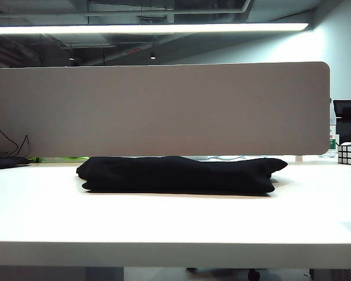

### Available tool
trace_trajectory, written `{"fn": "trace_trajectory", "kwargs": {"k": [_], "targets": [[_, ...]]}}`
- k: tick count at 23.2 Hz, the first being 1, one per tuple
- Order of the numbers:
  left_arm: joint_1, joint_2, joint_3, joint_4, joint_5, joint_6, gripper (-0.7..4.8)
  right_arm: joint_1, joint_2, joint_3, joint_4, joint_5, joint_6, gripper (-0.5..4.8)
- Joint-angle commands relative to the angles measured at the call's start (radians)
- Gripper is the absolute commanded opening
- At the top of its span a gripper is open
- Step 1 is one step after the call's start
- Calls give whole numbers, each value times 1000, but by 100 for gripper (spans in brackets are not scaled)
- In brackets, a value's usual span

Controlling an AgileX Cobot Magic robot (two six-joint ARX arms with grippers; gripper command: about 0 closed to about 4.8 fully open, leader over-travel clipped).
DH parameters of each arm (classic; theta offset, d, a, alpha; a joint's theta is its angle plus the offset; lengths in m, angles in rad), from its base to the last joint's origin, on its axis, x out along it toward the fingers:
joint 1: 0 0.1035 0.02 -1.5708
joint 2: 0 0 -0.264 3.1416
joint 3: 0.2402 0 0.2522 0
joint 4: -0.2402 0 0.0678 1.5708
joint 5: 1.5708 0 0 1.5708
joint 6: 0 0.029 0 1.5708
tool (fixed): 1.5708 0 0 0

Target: Fold the bottom side of the T-shirt horizontally towards the center, about one-third of the way, then fold the sleeve back towards the center, creating a straight line along the edge of the T-shirt, and finally fold the bottom of the T-shirt up towards the top, creating a neat rectangle.

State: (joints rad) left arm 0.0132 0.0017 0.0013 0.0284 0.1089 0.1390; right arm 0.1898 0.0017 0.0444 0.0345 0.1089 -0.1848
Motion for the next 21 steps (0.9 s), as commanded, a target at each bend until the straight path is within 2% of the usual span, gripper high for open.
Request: {"fn": "trace_trajectory", "kwargs": {"k": [1, 12, 15, 21], "targets": [[2, 0, 6, 3, 0, 3, -5, 0, -2, 3, 10, 5, 1, 0], [2, 0, 6, 3, 0, 3, -5, -3, -2, 4, 7, 2, 1, 0], [2, 0, 6, 3, 0, 3, -5, -41, -2, 4, 6, 2, 1, 0], [2, 0, 6, 3, 0, 3, -5, -188, -2, 3, 5, 5, 1, 0]]}}
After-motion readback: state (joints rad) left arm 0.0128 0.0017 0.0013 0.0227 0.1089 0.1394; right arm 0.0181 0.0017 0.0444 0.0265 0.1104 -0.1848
